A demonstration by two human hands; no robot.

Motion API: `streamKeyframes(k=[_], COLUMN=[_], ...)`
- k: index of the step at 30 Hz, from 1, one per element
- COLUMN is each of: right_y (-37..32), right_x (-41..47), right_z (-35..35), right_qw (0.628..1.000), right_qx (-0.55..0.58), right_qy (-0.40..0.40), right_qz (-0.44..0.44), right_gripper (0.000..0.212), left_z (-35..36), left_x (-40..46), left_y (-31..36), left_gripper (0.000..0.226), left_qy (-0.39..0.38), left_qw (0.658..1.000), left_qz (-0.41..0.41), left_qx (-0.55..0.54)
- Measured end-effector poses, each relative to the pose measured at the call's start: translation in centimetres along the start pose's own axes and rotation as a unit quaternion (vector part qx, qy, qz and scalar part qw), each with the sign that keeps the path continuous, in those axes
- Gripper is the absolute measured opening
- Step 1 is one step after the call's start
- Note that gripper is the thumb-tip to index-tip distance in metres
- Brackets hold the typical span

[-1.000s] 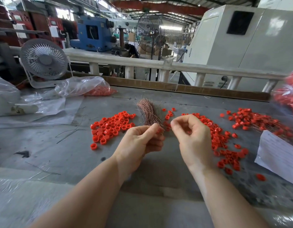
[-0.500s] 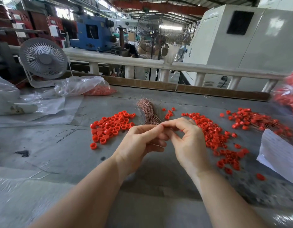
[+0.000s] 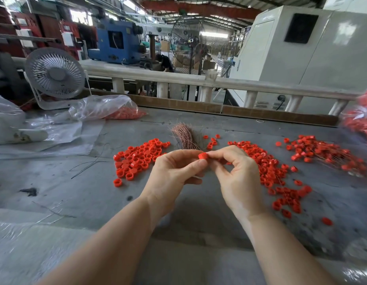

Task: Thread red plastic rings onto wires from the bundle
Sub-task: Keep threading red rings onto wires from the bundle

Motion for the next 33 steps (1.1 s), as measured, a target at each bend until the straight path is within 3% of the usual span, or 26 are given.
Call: streamKeyframes(k=[9,19,33], right_y=[-0.21,-0.77,-0.59], right_x=[0.0,0.05,0.15], right_z=[0.1,0.01,-0.1], right_qw=[1.0,0.995,0.989], right_qx=[0.008,0.083,0.117], right_qy=[0.0,-0.042,-0.079], right_qz=[0.009,0.029,0.039], right_gripper=[0.009,0.018,0.027], left_z=[-0.33,-0.5,-0.36], left_x=[-0.01,-0.02,0.08], left_y=[0.34,0.42,0.77], left_gripper=[0.015,0.016,0.013], left_qy=[0.015,0.031,0.011], left_qw=[0.999,0.998,0.986], left_qz=[0.04,0.04,0.1], left_qx=[0.018,0.04,0.131])
Point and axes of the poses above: each hand's wrist, its own x-axis towards the middle knuckle, its own z-axis out of the palm, y = z × x, the point moved 3 cm from there along x, towards the middle knuckle, and after that the axes turned 6 degrees about -x, right-handed, at the moved point
